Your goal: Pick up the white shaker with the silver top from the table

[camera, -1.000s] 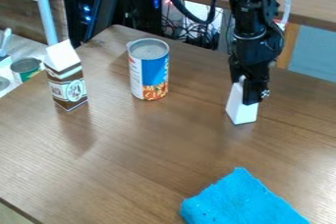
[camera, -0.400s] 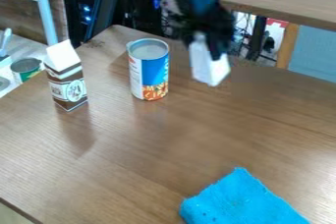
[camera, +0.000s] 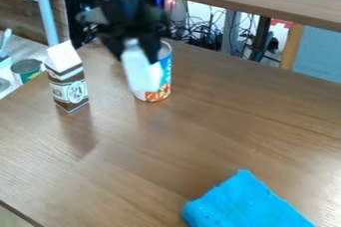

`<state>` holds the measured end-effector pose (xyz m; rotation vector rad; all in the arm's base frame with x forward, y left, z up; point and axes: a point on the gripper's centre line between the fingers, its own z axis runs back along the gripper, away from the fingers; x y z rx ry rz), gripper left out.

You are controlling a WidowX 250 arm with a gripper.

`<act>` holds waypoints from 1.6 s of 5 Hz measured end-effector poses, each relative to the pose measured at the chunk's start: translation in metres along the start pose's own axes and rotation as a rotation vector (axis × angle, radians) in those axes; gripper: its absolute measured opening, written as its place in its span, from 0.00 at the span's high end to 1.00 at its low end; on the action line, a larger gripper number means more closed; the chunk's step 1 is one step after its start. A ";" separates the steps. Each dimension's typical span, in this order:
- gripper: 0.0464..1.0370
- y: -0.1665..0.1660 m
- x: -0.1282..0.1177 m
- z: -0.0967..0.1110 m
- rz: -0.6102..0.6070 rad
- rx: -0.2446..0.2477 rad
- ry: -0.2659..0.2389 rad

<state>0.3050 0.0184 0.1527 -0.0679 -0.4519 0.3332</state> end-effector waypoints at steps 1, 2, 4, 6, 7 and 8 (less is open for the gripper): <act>0.40 0.027 -0.010 -0.007 0.068 0.090 0.033; 0.40 0.061 -0.017 -0.026 0.122 0.170 0.082; 0.40 0.090 -0.029 -0.071 0.102 0.208 0.172; 0.05 0.087 -0.030 -0.059 0.079 0.179 0.141; 0.03 0.077 -0.021 -0.039 0.077 0.149 0.080; 0.03 0.060 -0.006 -0.014 0.074 0.126 0.045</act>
